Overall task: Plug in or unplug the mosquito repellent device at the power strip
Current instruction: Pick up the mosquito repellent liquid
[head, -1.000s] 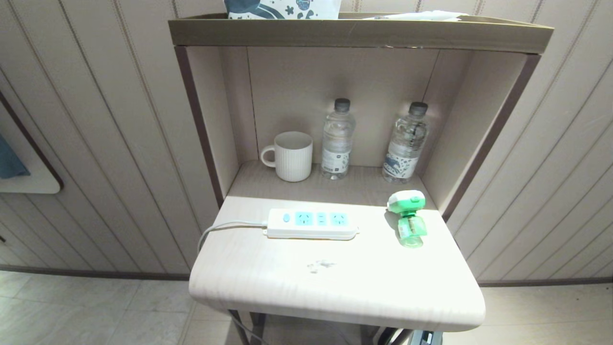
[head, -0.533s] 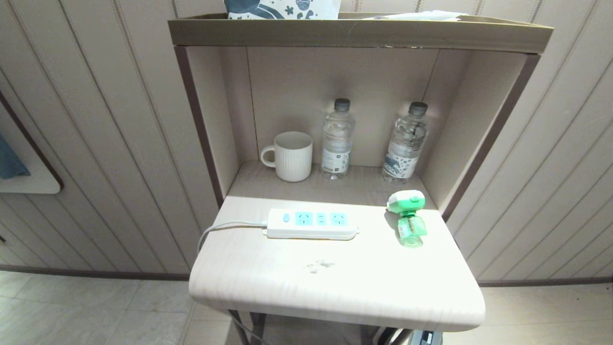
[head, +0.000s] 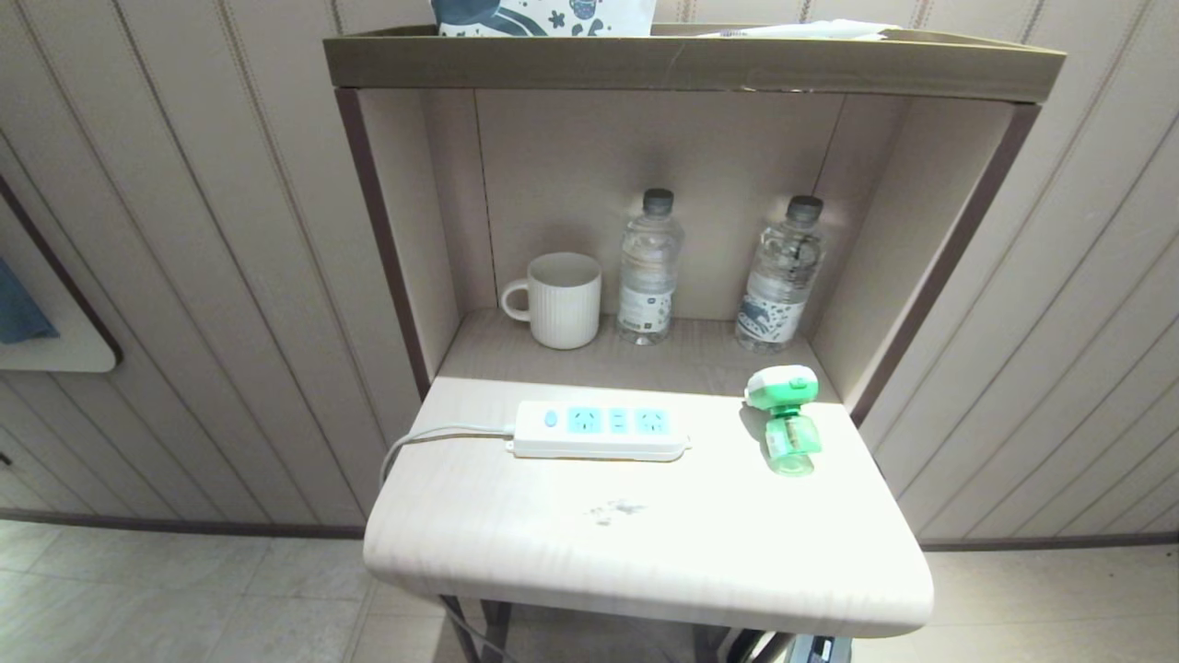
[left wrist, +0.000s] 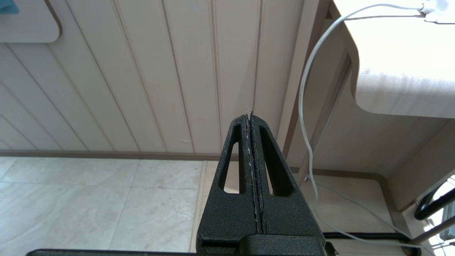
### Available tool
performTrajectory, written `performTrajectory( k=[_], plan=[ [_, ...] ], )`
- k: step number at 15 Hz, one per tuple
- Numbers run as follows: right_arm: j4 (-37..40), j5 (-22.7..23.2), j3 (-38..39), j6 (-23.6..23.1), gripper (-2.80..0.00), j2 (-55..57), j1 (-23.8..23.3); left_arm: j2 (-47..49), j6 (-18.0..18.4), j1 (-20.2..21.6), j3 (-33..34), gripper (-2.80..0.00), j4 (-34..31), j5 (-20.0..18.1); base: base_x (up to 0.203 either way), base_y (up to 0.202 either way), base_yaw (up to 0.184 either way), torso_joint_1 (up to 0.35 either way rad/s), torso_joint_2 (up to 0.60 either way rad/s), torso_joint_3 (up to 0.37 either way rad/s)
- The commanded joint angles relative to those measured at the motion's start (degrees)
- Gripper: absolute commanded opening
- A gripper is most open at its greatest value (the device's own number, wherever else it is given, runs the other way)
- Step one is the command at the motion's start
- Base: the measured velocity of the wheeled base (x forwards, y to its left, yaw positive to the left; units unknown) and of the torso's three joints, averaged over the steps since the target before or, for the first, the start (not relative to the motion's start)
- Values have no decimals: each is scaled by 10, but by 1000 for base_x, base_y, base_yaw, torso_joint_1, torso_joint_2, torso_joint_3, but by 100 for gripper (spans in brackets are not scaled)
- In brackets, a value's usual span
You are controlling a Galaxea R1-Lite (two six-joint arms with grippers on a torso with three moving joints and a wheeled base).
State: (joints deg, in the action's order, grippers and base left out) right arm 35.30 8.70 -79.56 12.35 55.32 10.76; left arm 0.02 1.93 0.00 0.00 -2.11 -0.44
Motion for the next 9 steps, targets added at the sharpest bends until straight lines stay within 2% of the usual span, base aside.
performTrajectory(
  k=[1,4,5,6,8,9],
  plan=[
    [79,-3,-73,14,-280,153,51,0,0,0,0,-280,0,0,0,0,0,0,0,0],
    [135,-48,-98,30,-280,283,137,0,0,0,0,-280,0,0,0,0,0,0,0,0],
    [142,-77,-106,32,0,316,164,0,0,0,0,-280,0,0,0,0,0,0,0,0],
    [145,-110,-118,34,0,344,189,0,0,0,0,-280,0,0,0,0,0,0,0,0],
    [148,-167,-151,40,0,390,208,0,0,0,0,-280,0,0,0,0,0,0,0,0],
    [149,-181,-161,42,0,399,211,0,0,0,0,-280,0,0,0,0,0,0,0,0]
  ],
)
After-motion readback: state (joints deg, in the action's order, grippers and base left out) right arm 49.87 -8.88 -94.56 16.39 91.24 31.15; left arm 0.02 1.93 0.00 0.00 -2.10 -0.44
